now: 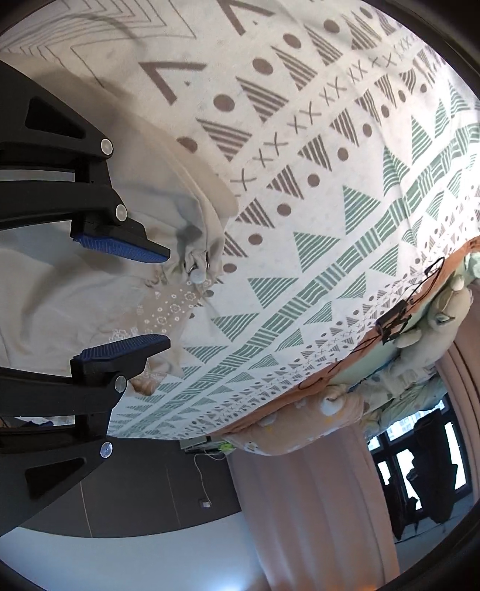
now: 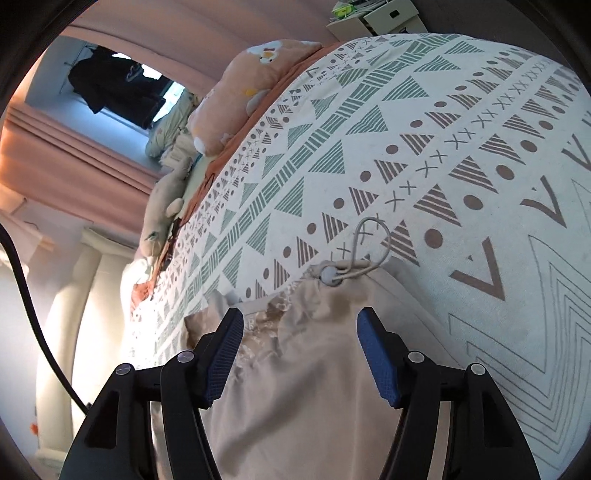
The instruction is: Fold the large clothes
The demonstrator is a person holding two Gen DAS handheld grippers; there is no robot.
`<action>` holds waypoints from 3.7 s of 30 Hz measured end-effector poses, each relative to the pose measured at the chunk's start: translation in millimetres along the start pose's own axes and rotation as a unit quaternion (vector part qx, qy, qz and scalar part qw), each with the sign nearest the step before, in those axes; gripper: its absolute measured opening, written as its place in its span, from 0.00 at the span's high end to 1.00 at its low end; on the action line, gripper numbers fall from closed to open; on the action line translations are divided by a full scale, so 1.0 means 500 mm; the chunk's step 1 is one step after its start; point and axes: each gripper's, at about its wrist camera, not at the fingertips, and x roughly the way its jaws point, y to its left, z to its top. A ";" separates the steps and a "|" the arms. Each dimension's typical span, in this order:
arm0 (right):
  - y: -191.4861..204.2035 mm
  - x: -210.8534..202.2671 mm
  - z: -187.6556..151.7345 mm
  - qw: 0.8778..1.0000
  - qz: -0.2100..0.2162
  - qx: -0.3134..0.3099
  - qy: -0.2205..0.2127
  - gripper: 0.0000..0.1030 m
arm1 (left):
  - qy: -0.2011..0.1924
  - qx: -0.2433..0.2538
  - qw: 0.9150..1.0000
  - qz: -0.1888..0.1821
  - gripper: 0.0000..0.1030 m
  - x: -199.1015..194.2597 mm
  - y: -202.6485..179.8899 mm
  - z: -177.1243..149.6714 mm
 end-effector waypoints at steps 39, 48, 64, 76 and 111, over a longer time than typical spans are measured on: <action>-0.121 -0.183 -0.306 0.981 -0.185 -0.055 0.013 0.37 | 0.043 0.076 0.990 0.109 0.75 -0.144 0.211 -0.291; -0.021 -0.217 -0.292 0.983 -0.157 -0.098 -0.012 0.37 | 0.027 0.060 0.993 0.103 0.77 -0.183 0.213 -0.296; 0.308 0.038 -0.323 0.963 -0.107 -0.240 0.063 0.37 | -0.030 -0.024 0.996 0.075 0.76 -0.291 0.292 -0.282; 0.422 0.270 -0.323 0.929 -0.152 -0.306 0.141 0.37 | -0.036 -0.039 0.996 0.071 0.33 -0.261 0.306 -0.258; 0.415 0.410 -0.233 0.932 -0.170 -0.283 0.151 0.93 | -0.019 -0.077 0.996 0.033 0.33 -0.286 0.328 -0.279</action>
